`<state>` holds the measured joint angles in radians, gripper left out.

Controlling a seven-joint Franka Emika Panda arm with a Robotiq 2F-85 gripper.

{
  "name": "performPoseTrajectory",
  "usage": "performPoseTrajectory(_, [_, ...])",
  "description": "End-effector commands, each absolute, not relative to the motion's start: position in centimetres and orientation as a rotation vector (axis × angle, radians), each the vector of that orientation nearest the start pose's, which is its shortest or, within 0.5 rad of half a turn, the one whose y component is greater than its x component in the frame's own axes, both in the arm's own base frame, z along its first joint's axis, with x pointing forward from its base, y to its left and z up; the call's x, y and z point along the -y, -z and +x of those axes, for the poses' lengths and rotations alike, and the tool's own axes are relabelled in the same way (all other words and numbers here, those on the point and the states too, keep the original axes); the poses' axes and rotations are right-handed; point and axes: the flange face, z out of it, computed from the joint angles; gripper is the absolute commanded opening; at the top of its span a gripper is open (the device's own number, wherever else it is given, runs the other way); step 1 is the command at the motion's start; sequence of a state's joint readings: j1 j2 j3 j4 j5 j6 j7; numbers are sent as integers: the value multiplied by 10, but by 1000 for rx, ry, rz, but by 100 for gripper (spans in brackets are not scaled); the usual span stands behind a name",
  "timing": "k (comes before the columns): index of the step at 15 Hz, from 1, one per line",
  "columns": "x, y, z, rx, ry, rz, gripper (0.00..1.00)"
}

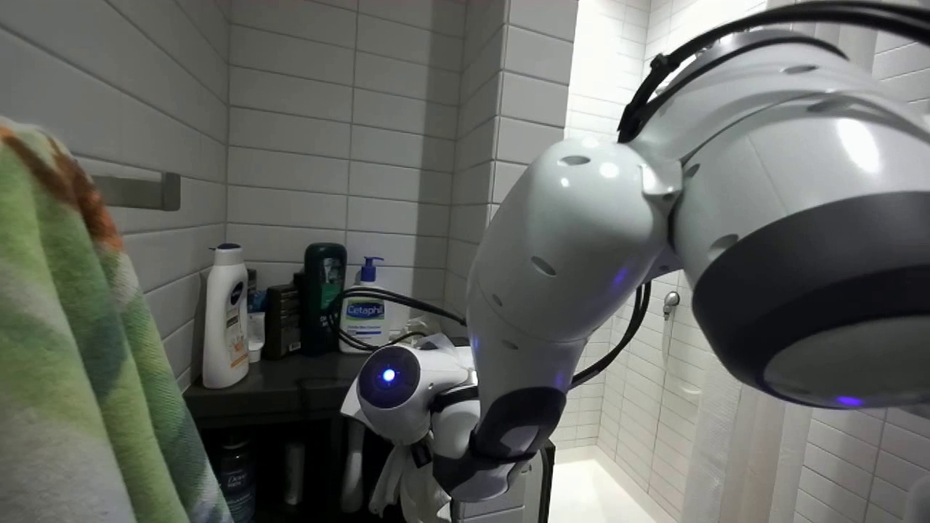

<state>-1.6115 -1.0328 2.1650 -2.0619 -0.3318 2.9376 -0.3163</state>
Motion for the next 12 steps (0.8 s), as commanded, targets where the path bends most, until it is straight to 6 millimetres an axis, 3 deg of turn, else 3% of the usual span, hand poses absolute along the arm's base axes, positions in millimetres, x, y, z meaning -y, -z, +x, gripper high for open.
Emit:
performPoseTrajectory(1, [-334,-134,510,-1581,-290,1636,2])
performPoseTrajectory(6, [-334,-132,513,-1559,-288,1647,2])
performPoseTrajectory(12, [-332,-132,500,-1589,-254,1648,2])
